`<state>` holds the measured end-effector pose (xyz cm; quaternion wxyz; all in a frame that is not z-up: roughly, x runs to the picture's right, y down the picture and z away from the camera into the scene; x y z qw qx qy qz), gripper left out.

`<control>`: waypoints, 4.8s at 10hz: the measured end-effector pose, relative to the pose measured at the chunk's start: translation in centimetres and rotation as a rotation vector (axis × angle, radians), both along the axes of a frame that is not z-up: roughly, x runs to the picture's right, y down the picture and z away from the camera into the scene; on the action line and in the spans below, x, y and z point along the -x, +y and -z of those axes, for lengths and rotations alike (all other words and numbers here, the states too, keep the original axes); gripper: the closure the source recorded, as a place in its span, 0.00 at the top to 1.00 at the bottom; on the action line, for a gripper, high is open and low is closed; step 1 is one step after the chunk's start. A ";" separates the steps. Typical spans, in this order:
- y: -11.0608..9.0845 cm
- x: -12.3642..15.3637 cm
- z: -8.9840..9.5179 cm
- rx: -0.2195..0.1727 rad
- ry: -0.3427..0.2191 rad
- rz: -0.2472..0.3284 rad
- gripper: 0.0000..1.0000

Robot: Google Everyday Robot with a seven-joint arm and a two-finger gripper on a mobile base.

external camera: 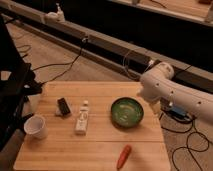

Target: Place the pepper in the ceramic cup

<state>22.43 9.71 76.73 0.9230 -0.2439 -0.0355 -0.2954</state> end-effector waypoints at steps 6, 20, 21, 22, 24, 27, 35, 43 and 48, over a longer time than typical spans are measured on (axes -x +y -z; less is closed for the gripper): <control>12.2 6.1 2.4 0.193 -0.231 0.245 0.78; 22.0 11.4 1.6 0.329 -0.405 0.285 0.77; 22.8 11.5 1.5 0.339 -0.411 0.274 0.73; 23.2 11.2 1.4 0.342 -0.401 0.269 0.65; 22.9 10.6 1.2 0.326 -0.369 0.266 0.45; 21.7 9.9 1.6 0.299 -0.318 0.283 0.15; 9.9 18.7 0.4 0.051 -0.416 0.321 0.00; 6.1 24.4 -0.3 -0.024 -0.540 0.359 0.00; 0.9 34.6 -0.3 -0.157 -0.745 0.502 0.00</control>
